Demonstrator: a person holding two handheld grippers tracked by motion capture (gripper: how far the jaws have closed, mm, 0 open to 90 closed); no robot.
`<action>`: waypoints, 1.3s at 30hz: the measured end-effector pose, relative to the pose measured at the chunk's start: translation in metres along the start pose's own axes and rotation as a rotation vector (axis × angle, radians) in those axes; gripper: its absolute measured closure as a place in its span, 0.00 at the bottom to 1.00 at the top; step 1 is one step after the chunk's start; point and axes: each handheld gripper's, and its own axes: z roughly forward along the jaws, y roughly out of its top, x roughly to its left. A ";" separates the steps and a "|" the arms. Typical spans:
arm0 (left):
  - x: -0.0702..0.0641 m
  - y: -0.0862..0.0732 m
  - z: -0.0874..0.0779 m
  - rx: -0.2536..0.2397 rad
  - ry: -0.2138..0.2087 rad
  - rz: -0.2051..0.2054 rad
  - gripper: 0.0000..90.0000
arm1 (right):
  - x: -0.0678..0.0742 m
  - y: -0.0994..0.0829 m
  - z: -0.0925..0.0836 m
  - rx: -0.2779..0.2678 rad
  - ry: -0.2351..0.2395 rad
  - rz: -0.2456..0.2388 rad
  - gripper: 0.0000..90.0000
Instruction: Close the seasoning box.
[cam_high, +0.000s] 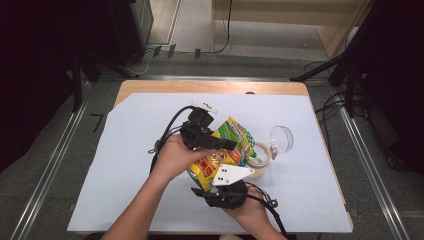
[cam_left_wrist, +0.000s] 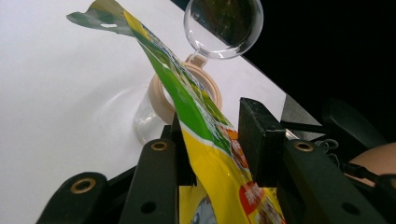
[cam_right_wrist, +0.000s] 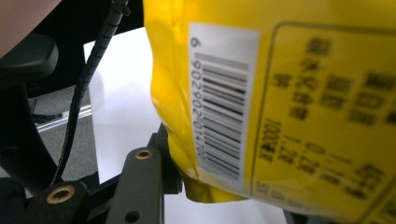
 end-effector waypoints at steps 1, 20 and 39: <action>0.000 0.000 0.001 0.006 -0.003 0.001 0.77 | 0.001 -0.001 0.000 0.002 -0.003 -0.008 0.70; -0.003 0.003 0.004 0.015 0.006 0.010 0.77 | 0.004 -0.006 0.001 0.006 -0.025 -0.041 0.69; -0.008 0.005 0.003 -0.007 0.001 0.008 0.72 | 0.006 -0.004 0.000 -0.011 -0.058 -0.019 0.72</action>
